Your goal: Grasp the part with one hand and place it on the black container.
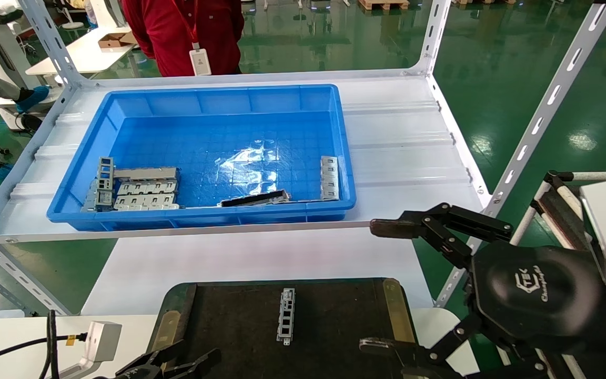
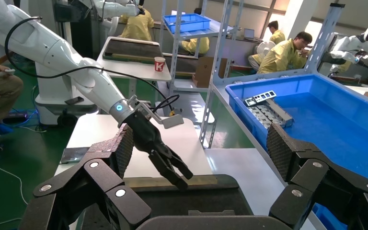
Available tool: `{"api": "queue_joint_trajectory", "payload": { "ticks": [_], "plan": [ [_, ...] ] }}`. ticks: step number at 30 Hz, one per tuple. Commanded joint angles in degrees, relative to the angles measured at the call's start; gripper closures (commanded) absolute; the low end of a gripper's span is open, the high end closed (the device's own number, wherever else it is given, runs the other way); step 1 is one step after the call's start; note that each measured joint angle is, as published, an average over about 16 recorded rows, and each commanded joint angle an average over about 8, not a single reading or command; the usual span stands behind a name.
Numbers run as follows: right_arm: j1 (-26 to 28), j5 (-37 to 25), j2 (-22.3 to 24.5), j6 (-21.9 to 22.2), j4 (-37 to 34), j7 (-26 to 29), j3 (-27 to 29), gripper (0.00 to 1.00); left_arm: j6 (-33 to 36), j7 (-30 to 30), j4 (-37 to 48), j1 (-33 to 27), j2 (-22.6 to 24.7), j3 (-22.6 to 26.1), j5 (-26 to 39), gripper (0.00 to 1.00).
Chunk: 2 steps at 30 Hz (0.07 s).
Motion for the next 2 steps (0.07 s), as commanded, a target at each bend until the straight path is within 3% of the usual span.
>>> {"api": "queue_joint_trajectory", "payload": {
  "ticks": [1, 2],
  "plan": [
    [0.00, 0.00, 0.00, 0.00, 0.00, 0.00, 0.00, 0.00, 0.73, 0.44, -0.03, 0.32, -0.54, -0.61, -0.39, 0.00],
    [0.00, 0.00, 0.00, 0.00, 0.00, 0.00, 0.00, 0.00, 0.79, 0.50, -0.03, 0.34, -0.57, -0.66, -0.41, 0.00]
  ]
}}
